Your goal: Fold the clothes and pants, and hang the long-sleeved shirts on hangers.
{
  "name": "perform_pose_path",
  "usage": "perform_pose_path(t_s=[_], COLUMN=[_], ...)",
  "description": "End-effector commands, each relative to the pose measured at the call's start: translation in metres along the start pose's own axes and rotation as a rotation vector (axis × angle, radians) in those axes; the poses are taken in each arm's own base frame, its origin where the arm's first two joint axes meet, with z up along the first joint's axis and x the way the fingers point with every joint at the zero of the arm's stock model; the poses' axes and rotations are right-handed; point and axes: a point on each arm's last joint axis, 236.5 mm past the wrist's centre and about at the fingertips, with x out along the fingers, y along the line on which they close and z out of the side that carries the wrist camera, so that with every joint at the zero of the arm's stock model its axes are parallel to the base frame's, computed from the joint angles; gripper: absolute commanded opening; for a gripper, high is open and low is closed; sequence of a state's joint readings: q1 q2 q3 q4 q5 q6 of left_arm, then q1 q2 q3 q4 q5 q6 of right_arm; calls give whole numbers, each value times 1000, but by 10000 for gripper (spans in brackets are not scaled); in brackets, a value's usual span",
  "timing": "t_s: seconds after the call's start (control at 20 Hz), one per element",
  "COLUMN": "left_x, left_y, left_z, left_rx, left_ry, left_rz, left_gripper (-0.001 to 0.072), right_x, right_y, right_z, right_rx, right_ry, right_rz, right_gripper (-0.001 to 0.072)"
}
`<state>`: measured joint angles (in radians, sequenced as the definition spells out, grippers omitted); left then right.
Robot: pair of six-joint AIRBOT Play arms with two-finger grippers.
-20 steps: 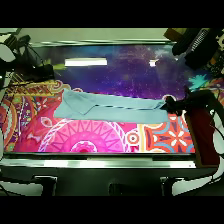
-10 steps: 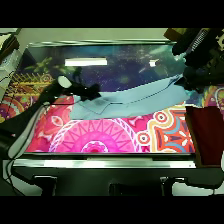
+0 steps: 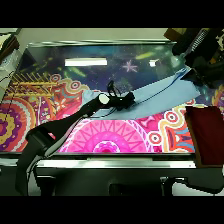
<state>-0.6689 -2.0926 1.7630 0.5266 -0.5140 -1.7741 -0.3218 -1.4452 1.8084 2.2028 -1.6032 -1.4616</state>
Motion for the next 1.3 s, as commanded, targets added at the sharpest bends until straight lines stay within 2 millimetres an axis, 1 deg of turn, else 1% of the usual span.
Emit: perform_pose_path(t_s=[0.0, 0.2, 0.3, 0.35, 0.4, 0.45, 0.5, 0.55, 0.6, 0.65, 0.7, 0.75, 0.8, 0.85, 0.9, 0.95, 1.0, 1.05, 1.1, 1.15, 1.2, 1.25], left_x=[33, 52, 54, 50, 42, 30, 13, -10, -36, -72, -112, -157, -209, -259, -313, -360, -407, -450, -485, -518, -544, -567], left_y=[-16, -35, -39, -39, -37, -35, -34, -32, -30, -29, -31, -33, -36, -38, -39, -40, -38, -36, -32, -27, -22, -17], left_z=[-21, -44, -52, -53, -48, -38, -20, 6, 35, 71, 106, 139, 170, 191, 208, 216, 220, 220, 218, 214, 210, 207], left_rx=[-65, -108, -106, -105, -96, -78, -49, -23, 9, 54, 94, 129, 157, 174, 192, 208, 210, 217, 215, 210, 197, 185], left_ry=[29, 79, 101, 122, 148, 169, 178, 168, 139, 85, 21, -50, -126, -192, -256, -307, -356, -398, -434, -472, -506, -537], left_rz=[-49, -84, -88, -83, -74, -70, -65, -47, -25, 7, 36, 64, 94, 123, 151, 176, 207, 239, 270, 306, 337, 363], left_gripper=[16, 16, 16, 16, 16, 16, 15, 15, 15, 15, 15, 15, 16, 16, 16, 16, 16, 17, 16, 17, 17, 17], right_x=[-7, -8, -9, -9, -9, -9, -8, -7, -3, 3, 11, 22, 36, 53, 71, 89, 108, 130, 149, 169, 189, 208], right_y=[5, 7, 8, 9, 10, 12, 15, 22, 31, 41, 56, 72, 89, 110, 131, 151, 171, 188, 202, 211, 219, 223], right_z=[-7, 2, 11, 16, 20, 23, 24, 24, 23, 21, 18, 14, 9, 1, -8, -17, -29, -42, -55, -69, -84, -95], right_rx=[-7, -20, -21, -21, -22, -23, -21, -20, -28, -47, -73, -87, -92, -107, -127, -146, -158, -167, -180, -185, -192, -193], right_ry=[9, -31, -71, -90, -106, -117, -118, -115, -110, -105, -98, -89, -74, -56, -36, -20, 0, 25, 51, 81, 115, 139], right_rz=[-2, 3, 8, 10, 15, 25, 42, 74, 97, 109, 124, 142, 162, 187, 212, 235, 257, 275, 287, 292, 293, 291], right_gripper=[41, 41, 41, 41, 41, 41, 41, 41, 41, 41, 41, 41, 41, 40, 40, 40, 40, 40, 40, 40, 40, 40])
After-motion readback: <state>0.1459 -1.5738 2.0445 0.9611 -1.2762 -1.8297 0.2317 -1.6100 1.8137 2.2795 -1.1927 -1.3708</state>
